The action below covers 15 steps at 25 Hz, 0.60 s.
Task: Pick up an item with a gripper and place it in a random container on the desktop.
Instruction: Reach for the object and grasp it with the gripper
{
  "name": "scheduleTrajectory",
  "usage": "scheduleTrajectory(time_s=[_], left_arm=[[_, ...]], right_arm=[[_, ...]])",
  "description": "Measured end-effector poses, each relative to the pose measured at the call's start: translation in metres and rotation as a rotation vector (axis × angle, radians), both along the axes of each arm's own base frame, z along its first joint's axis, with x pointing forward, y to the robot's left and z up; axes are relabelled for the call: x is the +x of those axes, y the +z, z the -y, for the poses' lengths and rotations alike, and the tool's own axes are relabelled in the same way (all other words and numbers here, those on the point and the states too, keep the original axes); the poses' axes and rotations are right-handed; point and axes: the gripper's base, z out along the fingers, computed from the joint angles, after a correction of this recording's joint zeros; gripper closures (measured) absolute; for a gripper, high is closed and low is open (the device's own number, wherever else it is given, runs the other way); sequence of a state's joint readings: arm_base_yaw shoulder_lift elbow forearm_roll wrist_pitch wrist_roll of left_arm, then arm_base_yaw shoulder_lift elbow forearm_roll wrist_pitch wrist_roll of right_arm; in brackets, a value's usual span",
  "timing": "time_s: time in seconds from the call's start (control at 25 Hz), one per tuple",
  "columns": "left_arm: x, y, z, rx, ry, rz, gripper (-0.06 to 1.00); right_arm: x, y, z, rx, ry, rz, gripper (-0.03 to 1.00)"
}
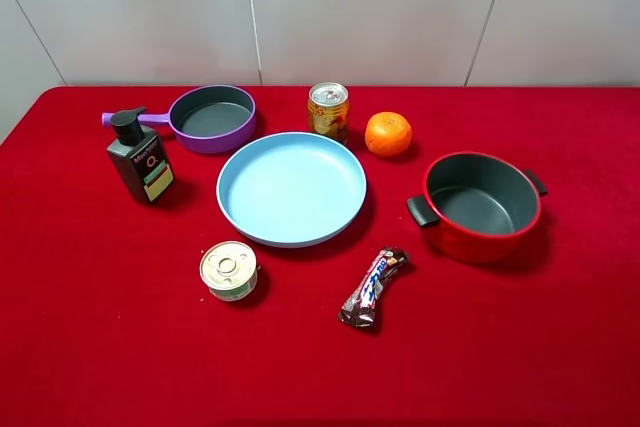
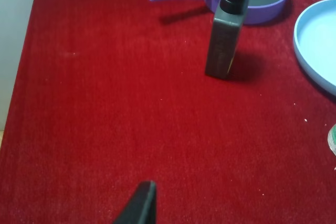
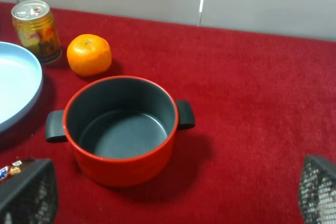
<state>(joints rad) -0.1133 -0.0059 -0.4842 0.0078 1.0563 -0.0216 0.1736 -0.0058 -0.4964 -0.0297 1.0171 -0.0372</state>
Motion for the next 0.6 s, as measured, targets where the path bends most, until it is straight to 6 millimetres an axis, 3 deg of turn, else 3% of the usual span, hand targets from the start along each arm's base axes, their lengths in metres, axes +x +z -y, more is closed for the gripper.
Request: scheduleTrajectory(time_s=[0.6], left_arm=[[0.0000,0.0000,0.0000,0.000,0.000,0.000,-0.05]], right_arm=[[0.0000,0.0000,0.0000,0.000,0.000,0.000,0.27]])
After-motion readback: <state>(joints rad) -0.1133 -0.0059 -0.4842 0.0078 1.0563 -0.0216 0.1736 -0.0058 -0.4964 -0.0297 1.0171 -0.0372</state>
